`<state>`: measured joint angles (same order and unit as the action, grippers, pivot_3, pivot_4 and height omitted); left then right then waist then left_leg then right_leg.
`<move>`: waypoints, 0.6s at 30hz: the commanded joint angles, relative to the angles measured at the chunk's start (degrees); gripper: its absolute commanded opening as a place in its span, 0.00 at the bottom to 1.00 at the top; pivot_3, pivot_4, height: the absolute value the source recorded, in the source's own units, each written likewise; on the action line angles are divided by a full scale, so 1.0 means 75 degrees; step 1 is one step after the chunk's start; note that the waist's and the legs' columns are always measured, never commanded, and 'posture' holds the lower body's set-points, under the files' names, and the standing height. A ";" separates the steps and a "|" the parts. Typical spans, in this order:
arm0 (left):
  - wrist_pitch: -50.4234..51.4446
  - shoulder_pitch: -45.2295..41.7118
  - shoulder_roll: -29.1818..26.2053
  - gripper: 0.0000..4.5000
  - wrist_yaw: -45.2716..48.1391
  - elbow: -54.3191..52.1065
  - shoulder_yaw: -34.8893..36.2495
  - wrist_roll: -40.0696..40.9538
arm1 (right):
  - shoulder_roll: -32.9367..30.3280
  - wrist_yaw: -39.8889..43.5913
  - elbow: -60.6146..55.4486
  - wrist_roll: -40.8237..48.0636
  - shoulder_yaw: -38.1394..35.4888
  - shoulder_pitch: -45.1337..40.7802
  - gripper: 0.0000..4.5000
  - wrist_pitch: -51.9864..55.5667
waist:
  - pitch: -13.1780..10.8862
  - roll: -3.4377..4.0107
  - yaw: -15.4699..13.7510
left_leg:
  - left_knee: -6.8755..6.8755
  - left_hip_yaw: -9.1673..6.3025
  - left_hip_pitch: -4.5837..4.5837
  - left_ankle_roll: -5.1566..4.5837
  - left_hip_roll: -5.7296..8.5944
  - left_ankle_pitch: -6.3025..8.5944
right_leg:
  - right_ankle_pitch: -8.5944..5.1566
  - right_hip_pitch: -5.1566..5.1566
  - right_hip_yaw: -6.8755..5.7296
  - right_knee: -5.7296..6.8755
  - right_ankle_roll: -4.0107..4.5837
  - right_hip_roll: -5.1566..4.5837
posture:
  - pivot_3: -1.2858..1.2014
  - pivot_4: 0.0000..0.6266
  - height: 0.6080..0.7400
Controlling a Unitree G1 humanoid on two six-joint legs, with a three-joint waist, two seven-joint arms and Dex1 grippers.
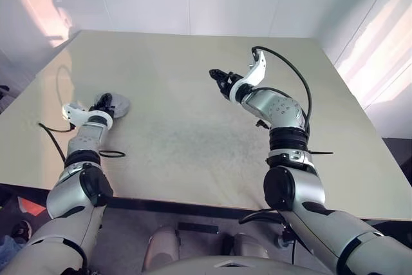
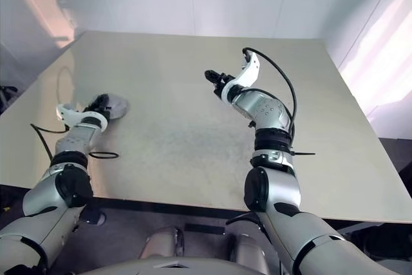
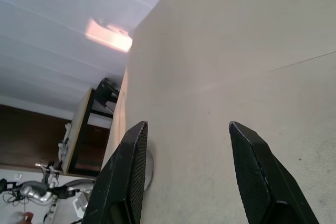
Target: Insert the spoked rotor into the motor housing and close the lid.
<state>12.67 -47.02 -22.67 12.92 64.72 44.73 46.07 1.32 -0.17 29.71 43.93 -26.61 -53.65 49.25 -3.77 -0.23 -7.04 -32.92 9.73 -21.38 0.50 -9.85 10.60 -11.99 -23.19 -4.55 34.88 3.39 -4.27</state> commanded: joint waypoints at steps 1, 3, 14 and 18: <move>-0.0563 -0.0307 -0.0410 1.00 -0.0206 -0.0090 0.0049 -0.0177 | -0.0038 0.0102 -0.0061 0.0078 0.0076 -0.0198 0.61 0.0077 | 0.0000 0.0000 0.0001 | 0.0000 0.0000 0.0000 0.0000 0.0000 0.0000 | 0.0000 0.0000 0.0000 0.0000 0.0000 0.0000 | 0.52 0.00 1.00; -0.0792 -0.0335 -0.0564 1.00 -0.0298 -0.0034 0.0088 -0.0233 | -0.0046 0.0110 0.0006 0.0067 0.0108 -0.0209 0.61 0.0129 | 0.0000 0.0000 0.0000 | -0.0002 0.0000 0.0001 0.0000 0.0000 0.0000 | 0.0000 0.0000 0.0000 0.0002 0.0000 0.0000 | 0.52 0.00 1.00; -0.1580 -0.0654 -0.0836 1.00 0.0446 -0.0407 -0.0799 -0.1219 | -0.0436 0.1141 -0.0796 -0.1376 0.1542 0.0136 0.61 -0.1321 | 0.0001 -0.0001 -0.0043 | -0.0011 -0.0002 0.0010 0.0002 0.0002 -0.0001 | 0.0001 0.0013 -0.0001 0.0013 -0.0002 -0.0004 | 0.52 0.00 1.00; -0.1314 -0.0664 -0.0216 1.00 0.1811 -0.1542 -0.2197 -0.1939 | -0.1420 0.2133 -0.1121 -0.2908 0.2734 0.0572 0.61 -0.2932 | -0.0004 -0.0014 -0.0213 | -0.0017 -0.0005 0.0006 0.0002 0.0007 -0.0001 | 0.0004 0.0023 -0.0005 0.0010 -0.0008 -0.0013 | 0.52 0.00 1.00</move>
<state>2.39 -49.88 -24.91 22.18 57.94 32.13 33.77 -7.57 12.84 24.40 25.87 -8.32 -48.94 32.24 -3.80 -0.34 -8.64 -33.09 9.70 -21.34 0.51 -9.75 10.60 -11.94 -22.99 -4.59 34.96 3.31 -4.42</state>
